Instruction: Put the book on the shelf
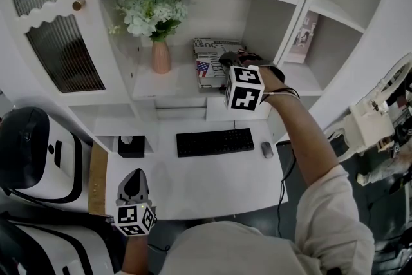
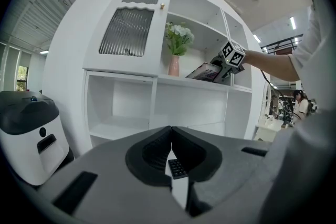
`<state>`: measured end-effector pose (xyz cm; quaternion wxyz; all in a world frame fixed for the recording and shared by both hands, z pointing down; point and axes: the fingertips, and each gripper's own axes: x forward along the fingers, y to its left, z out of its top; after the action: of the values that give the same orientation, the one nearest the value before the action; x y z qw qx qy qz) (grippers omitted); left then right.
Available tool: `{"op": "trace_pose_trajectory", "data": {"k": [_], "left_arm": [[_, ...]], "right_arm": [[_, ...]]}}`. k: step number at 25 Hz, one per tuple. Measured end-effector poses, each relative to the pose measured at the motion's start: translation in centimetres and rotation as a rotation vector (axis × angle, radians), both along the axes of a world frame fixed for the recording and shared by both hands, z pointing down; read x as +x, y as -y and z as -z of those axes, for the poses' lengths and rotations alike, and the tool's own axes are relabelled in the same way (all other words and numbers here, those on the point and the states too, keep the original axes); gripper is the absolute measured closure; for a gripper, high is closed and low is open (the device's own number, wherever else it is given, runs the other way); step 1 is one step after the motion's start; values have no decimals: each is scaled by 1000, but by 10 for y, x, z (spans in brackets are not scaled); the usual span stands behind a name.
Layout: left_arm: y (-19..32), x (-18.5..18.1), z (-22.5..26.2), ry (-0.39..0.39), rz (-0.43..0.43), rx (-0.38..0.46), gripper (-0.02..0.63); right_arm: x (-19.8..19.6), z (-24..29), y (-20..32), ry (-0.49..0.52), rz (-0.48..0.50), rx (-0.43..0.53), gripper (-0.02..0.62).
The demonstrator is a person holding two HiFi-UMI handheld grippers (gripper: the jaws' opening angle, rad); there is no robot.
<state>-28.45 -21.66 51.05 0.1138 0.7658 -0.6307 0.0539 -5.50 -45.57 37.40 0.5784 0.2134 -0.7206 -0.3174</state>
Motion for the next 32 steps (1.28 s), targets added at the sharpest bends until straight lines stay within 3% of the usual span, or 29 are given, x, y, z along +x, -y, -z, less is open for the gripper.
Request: {"op": "trace_pose_trajectory", "data": {"k": [13,22,27,32], "left_arm": [[0,0,-6,-17,3,-17,600],[-2,-1,-8,-18,2,-27,600],[-2,-1,-10,-19,2,-32,601],[-3,-1,-13,-20,2,-38,600]], "right_arm": [[-2,-1,-7,4,18,-140,187],[-1,-2,-8,6,11,-144,193],[1,-11,-14,-44,12,-229,170],[1,-27,-16,-41,7,-249,166]]}}
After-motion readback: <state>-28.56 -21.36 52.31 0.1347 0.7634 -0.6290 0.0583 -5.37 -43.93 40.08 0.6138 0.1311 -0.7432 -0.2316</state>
